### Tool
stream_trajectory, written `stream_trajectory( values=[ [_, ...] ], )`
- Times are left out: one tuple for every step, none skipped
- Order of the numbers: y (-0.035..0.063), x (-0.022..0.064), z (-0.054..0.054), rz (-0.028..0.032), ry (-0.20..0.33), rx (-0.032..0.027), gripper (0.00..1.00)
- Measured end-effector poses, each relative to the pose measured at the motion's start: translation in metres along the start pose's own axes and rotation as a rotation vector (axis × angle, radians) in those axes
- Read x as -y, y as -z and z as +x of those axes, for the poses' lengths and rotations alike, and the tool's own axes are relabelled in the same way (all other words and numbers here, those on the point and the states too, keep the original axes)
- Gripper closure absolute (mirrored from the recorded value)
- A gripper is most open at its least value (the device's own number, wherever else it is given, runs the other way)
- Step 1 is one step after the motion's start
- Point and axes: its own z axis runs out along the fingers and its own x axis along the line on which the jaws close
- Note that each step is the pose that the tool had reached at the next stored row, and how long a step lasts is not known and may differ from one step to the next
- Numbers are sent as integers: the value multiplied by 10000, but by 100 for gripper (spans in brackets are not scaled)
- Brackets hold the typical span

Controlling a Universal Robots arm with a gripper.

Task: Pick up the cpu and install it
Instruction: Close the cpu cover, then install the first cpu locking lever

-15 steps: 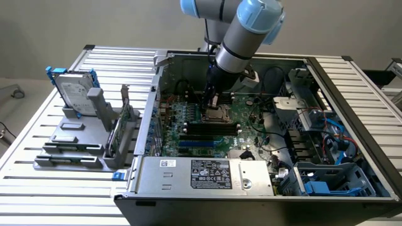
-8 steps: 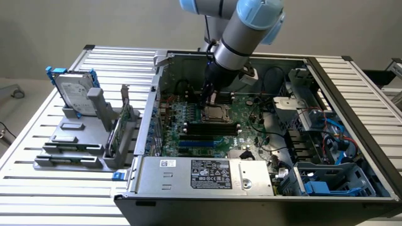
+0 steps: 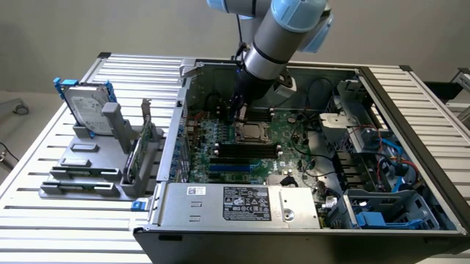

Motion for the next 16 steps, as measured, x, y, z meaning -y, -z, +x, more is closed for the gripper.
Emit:
stream_trajectory(
  values=[
    [9, 3, 0, 0, 1, -3, 89],
    [9, 3, 0, -1, 3, -8, 89],
    [9, 3, 0, 0, 3, -9, 89],
    [9, 3, 0, 0, 3, -8, 89],
    [9, 3, 0, 0, 3, -9, 89],
    [9, 3, 0, 0, 3, -8, 89],
    [9, 4, -1, 1, 2, -8, 89],
    [9, 4, -1, 0, 3, -8, 89],
    [9, 4, -1, 1, 2, -7, 89],
    [9, 4, -1, 1, 2, -8, 89],
    [9, 4, -1, 1, 2, -7, 89],
    [9, 4, -1, 1, 2, -7, 89],
    [9, 4, -1, 1, 2, -8, 89],
    [9, 4, -1, 1, 2, -7, 89],
    [9, 4, -1, 1, 2, -8, 89],
    [9, 4, -1, 1, 2, -8, 89]
  ],
)
